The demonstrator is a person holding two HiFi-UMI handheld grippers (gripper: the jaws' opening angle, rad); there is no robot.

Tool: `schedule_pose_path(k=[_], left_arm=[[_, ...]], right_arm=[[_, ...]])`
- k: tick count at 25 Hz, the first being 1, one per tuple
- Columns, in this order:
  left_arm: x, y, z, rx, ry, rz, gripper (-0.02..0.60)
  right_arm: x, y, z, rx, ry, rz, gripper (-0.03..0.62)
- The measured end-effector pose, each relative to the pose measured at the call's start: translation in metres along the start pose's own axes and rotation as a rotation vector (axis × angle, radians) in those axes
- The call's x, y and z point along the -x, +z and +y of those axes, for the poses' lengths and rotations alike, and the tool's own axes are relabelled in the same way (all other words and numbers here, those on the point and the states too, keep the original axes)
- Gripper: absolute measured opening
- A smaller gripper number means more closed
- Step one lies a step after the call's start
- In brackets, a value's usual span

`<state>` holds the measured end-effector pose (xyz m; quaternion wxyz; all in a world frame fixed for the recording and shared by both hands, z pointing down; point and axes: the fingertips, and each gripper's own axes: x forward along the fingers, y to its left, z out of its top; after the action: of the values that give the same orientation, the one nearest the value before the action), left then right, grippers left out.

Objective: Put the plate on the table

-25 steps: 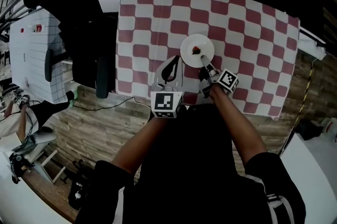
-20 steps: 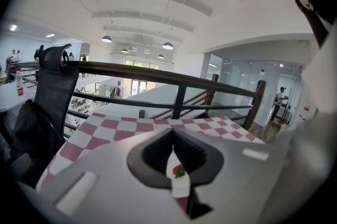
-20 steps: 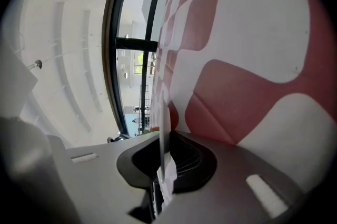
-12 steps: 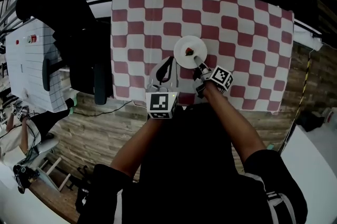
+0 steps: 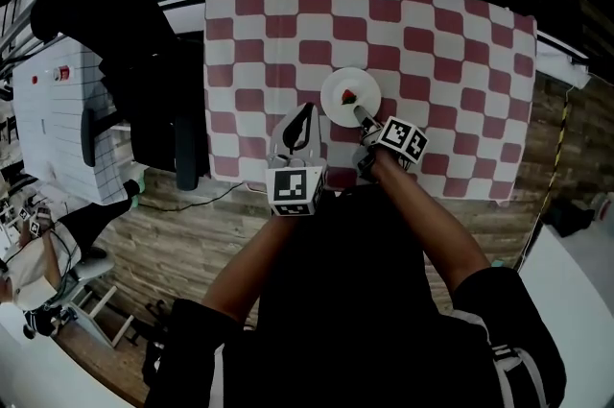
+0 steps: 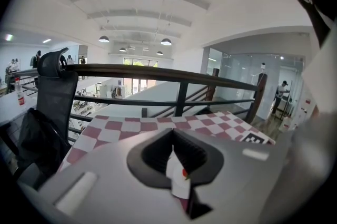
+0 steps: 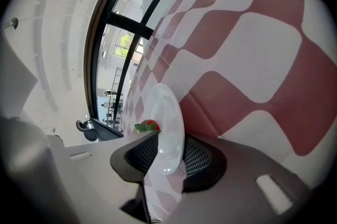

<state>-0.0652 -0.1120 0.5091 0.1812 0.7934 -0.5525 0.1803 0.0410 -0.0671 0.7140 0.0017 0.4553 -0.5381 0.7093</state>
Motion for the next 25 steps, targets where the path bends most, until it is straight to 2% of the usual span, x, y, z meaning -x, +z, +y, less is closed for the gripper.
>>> schedule_pose_path(k=[6, 12, 19, 25], left_arm=[[-0.001, -0.007, -0.005, 0.016, 0.001, 0.006, 0.009], [0.001, -0.002, -0.010, 0.008, -0.009, -0.012, 0.009], [0.009, -0.002, -0.010, 0.033, -0.003, -0.030, 0.009], [0.020, -0.002, -0.017, 0.048, -0.034, -0.039, 0.009]], right_arm=[[0.004, -0.005, -0.001, 0.085, -0.077, 0.087, 0.158], [0.016, -0.006, -0.009, 0.162, -0.188, 0.109, 0.181], [0.033, -0.006, -0.002, 0.164, -0.161, 0.086, 0.178], [0.063, -0.007, 0.030, 0.205, -0.089, -0.003, 0.141]])
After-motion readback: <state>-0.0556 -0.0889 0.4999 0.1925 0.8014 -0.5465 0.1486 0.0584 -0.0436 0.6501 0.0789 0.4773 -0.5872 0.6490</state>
